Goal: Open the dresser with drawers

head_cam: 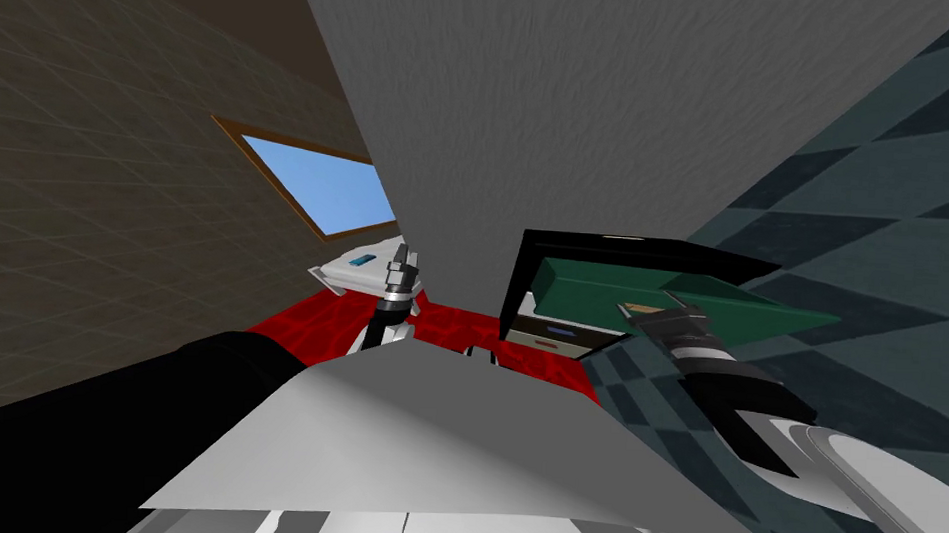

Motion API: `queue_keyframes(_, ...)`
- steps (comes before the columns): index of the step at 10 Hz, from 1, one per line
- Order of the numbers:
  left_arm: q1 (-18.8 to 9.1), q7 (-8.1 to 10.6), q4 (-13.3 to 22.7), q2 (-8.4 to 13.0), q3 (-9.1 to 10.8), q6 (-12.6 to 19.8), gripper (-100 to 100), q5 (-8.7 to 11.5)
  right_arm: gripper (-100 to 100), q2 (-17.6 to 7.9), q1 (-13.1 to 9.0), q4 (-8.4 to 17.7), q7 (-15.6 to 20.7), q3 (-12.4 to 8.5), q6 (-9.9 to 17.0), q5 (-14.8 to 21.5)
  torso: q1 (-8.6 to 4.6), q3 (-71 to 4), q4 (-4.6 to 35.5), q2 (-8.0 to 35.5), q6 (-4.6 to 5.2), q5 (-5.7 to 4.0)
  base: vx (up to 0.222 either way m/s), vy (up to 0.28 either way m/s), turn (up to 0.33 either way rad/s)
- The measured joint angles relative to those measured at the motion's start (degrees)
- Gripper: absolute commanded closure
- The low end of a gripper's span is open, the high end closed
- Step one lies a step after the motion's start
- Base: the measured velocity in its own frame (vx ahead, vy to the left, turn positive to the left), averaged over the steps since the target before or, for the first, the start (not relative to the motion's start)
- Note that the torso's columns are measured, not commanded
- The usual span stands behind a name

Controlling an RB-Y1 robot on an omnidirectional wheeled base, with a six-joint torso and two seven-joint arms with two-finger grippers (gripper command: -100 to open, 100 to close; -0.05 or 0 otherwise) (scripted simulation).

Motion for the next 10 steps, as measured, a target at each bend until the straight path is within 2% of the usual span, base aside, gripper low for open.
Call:
queue_keyframes(4, 0.00, 0.00, 0.00, 0.00, 0.00, 0.00, 0, 0.00, -100, -4.48, 2.13, -0.87, -2.96, -1.72, 0.31, -2.12, 0.23, 0.13, 0.26, 0.27, 0.08, 0.27, 0.017, 0.033, -0.034)
queue_keyframes(5, -0.01, 0.00, 0.00, 0.00, 0.00, 0.00, 0, 0.00, 0, -4.57, 2.28, -0.85, -3.13, -1.71, 0.38, -2.17, 0.23, 0.15, 0.22, 0.27, 0.03, 0.22, 0.000, 0.000, 0.000)
queue_keyframes(10, -0.01, 0.00, 0.00, 0.00, 0.00, 0.00, 0, 0.00, 0, -4.46, 2.56, -0.54, -3.08, -1.42, 0.34, -2.12, 0.11, 0.01, 0.05, 0.03, 0.02, 0.07, 0.000, 0.000, 0.000)
